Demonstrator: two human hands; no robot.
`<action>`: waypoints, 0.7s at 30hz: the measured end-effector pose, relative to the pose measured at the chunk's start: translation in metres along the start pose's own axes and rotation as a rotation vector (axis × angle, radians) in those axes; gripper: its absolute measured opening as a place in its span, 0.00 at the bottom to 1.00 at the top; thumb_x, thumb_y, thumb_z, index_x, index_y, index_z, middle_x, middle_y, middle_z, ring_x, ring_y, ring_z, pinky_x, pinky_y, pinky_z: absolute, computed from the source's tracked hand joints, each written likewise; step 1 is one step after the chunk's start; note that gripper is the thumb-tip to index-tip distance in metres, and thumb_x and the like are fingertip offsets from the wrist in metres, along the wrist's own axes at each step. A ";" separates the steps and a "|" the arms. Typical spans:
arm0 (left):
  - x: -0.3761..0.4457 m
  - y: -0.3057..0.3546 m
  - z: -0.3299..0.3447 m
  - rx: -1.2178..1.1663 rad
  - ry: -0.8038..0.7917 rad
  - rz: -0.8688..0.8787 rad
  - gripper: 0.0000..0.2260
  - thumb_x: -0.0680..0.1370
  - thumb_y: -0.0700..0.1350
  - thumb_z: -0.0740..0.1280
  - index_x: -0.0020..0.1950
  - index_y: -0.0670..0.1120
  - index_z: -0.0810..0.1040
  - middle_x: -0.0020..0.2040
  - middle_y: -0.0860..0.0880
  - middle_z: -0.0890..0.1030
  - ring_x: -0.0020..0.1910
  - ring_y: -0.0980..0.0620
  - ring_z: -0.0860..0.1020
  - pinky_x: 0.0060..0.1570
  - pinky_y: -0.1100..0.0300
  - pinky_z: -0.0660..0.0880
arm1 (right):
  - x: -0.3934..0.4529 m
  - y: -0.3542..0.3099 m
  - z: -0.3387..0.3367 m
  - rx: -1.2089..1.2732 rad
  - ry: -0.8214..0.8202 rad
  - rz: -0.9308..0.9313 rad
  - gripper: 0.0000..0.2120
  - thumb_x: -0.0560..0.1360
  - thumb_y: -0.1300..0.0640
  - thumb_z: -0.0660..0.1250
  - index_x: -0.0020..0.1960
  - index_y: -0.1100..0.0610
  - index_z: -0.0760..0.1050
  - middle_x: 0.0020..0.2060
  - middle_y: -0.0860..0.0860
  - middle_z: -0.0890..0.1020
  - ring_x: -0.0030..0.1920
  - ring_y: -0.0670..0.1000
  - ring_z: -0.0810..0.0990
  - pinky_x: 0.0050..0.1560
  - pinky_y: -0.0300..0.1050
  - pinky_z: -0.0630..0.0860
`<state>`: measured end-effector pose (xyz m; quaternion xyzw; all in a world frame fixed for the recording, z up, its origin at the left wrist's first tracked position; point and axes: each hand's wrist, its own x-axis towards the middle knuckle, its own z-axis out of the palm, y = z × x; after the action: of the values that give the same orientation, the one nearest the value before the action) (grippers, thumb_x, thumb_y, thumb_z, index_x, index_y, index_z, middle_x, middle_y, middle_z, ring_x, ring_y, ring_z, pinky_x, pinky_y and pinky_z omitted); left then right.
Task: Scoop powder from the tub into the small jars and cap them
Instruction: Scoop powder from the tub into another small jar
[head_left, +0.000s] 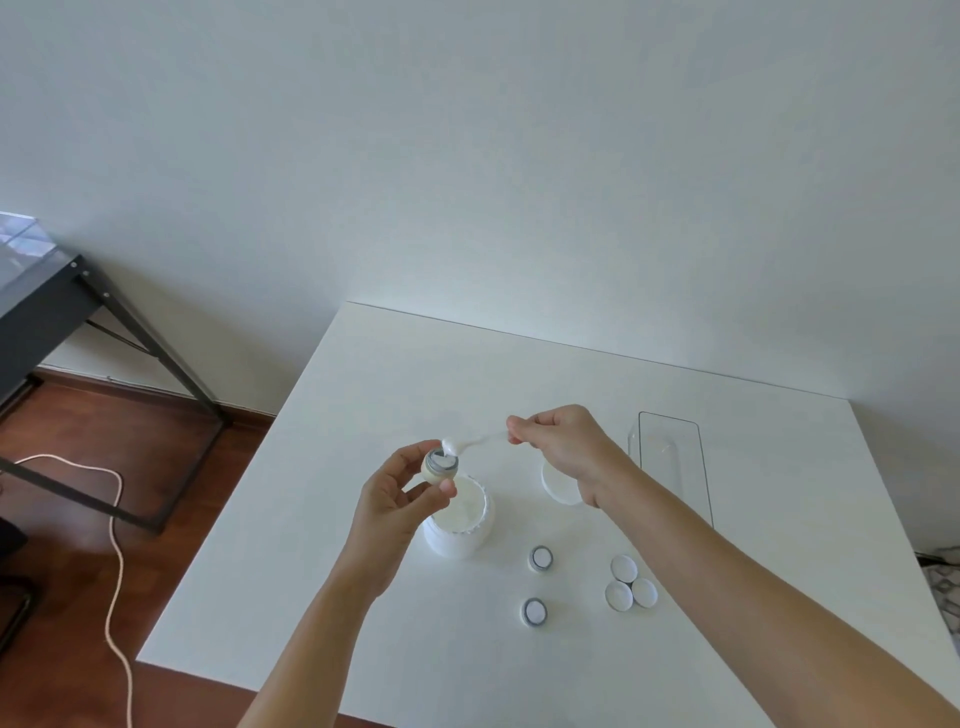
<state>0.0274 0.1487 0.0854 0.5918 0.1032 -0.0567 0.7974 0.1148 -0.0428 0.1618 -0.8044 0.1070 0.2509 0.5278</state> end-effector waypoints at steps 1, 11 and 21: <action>0.000 0.001 0.001 -0.011 -0.001 0.004 0.21 0.66 0.49 0.77 0.59 0.51 0.82 0.53 0.52 0.84 0.45 0.51 0.83 0.57 0.52 0.76 | 0.000 0.000 0.001 -0.004 0.002 0.002 0.12 0.75 0.50 0.69 0.35 0.53 0.80 0.41 0.44 0.80 0.55 0.48 0.75 0.53 0.45 0.64; 0.000 0.007 0.001 -0.017 -0.052 0.011 0.17 0.67 0.49 0.77 0.55 0.53 0.83 0.52 0.52 0.85 0.45 0.50 0.84 0.53 0.59 0.79 | -0.006 0.002 0.006 -0.238 0.218 -0.144 0.16 0.76 0.48 0.66 0.33 0.55 0.78 0.28 0.44 0.79 0.42 0.52 0.80 0.51 0.48 0.58; 0.001 0.009 0.002 -0.027 -0.090 0.012 0.19 0.71 0.50 0.75 0.61 0.49 0.83 0.58 0.46 0.84 0.47 0.50 0.83 0.53 0.59 0.79 | -0.030 -0.002 0.011 -0.256 0.474 -0.589 0.11 0.76 0.51 0.68 0.36 0.53 0.77 0.35 0.48 0.79 0.42 0.48 0.76 0.52 0.46 0.59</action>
<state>0.0307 0.1493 0.0945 0.5786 0.0643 -0.0769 0.8095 0.0870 -0.0344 0.1750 -0.8957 -0.0414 -0.0924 0.4331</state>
